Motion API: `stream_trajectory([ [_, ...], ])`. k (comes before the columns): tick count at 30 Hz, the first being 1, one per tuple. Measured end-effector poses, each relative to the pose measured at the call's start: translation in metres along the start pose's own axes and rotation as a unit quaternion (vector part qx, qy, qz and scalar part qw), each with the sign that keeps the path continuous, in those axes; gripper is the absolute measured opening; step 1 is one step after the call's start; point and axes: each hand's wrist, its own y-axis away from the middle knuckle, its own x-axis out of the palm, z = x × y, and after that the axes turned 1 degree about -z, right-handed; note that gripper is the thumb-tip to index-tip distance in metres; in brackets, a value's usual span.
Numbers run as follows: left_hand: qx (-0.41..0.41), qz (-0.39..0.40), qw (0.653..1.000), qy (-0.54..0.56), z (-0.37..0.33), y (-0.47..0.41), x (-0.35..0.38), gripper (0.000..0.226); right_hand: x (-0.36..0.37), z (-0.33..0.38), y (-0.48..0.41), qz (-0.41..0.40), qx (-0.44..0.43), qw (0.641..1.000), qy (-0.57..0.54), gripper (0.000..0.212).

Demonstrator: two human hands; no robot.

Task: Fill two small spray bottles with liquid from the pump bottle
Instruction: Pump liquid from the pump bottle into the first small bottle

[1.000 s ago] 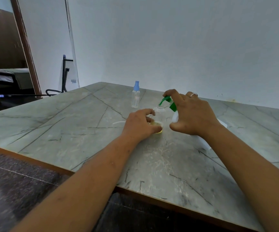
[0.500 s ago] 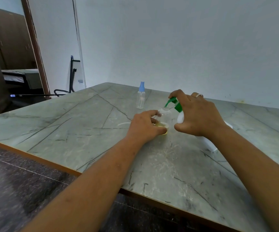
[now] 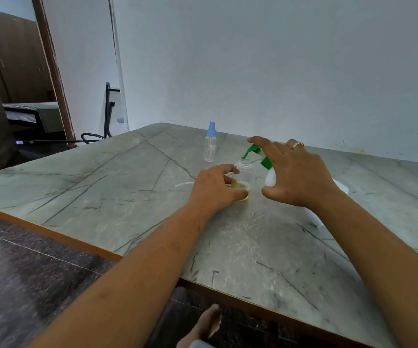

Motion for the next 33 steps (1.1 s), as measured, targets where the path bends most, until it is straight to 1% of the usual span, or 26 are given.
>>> stream_trajectory([
  [6,-0.001,-0.004,1.000,-0.004,0.001,-0.001,0.001,0.055,-0.002,0.000,0.001,-0.006,-0.011,1.000,-0.005,0.103],
  [14,-0.002,0.000,1.000,-0.002,0.002,-0.001,-0.001,0.054,-0.004,0.004,0.000,0.004,0.004,1.000,-0.006,0.086],
  [18,0.003,0.001,1.000,0.005,0.001,-0.002,-0.001,0.056,-0.005,0.007,-0.002,-0.006,0.006,1.000,-0.019,0.076],
  [20,0.007,-0.001,1.000,0.006,0.002,-0.002,0.000,0.054,-0.004,0.008,-0.003,-0.008,0.008,1.000,-0.017,0.076],
  [25,0.000,-0.003,1.000,0.025,0.002,-0.001,-0.002,0.053,-0.005,0.010,-0.002,0.007,0.010,1.000,-0.002,0.084],
  [30,-0.003,0.005,1.000,0.009,0.000,0.000,-0.002,0.056,-0.005,0.009,-0.004,-0.003,0.008,1.000,-0.016,0.074],
  [33,-0.010,0.008,1.000,0.007,-0.001,0.000,-0.001,0.055,-0.004,0.009,-0.005,-0.004,0.008,1.000,-0.015,0.074],
])
